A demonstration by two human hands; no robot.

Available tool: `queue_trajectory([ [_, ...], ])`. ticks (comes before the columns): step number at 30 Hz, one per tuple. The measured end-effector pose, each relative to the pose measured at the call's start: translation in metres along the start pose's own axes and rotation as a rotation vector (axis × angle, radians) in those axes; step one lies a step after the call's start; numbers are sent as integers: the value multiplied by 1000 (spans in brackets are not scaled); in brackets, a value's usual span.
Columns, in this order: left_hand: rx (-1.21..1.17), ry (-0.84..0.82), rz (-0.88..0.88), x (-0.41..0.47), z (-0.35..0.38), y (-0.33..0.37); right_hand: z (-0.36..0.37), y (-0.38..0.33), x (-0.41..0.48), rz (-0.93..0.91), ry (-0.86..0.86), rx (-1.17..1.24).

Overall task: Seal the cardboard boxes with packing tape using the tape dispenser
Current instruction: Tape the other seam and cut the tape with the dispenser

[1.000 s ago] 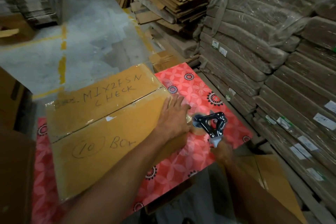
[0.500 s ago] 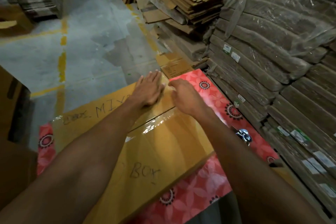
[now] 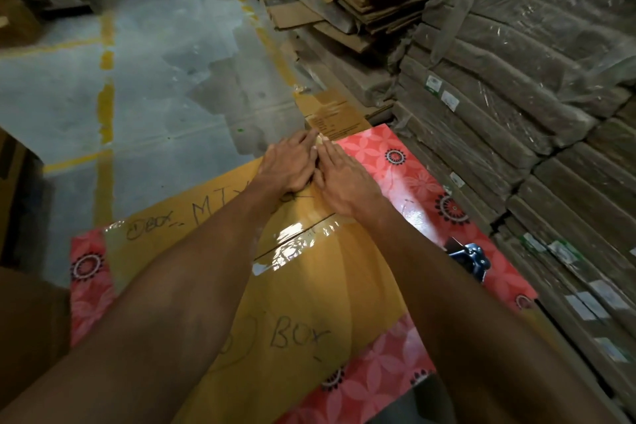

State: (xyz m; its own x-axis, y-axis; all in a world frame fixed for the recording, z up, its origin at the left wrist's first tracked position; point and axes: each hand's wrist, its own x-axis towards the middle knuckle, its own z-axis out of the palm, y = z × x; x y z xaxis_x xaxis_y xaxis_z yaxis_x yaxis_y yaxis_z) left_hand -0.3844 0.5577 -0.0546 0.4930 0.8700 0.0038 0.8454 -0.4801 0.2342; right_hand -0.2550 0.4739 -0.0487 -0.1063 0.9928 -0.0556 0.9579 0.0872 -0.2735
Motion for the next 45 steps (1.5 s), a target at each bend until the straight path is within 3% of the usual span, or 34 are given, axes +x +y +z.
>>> queue_trajectory([
  [12, 106, -115, -86, -19, -6, 29, 2, 20, -157, 140, -16, -9],
  [19, 100, -79, 79, -118, 23, 107, 7, 29, -159, 70, -7, -1],
  [25, 114, -61, -47, -140, 22, 110, 17, 33, -208, 58, 159, -18],
  [30, 105, -36, -167, -150, 22, 121, 45, 40, -276, 166, 282, 165],
  [39, 90, 1, -242, -214, 21, 101, 59, 23, -290, 195, 327, 609],
  [45, 130, 48, -408, -272, 14, 64, 57, 9, -291, 213, 358, 647],
])
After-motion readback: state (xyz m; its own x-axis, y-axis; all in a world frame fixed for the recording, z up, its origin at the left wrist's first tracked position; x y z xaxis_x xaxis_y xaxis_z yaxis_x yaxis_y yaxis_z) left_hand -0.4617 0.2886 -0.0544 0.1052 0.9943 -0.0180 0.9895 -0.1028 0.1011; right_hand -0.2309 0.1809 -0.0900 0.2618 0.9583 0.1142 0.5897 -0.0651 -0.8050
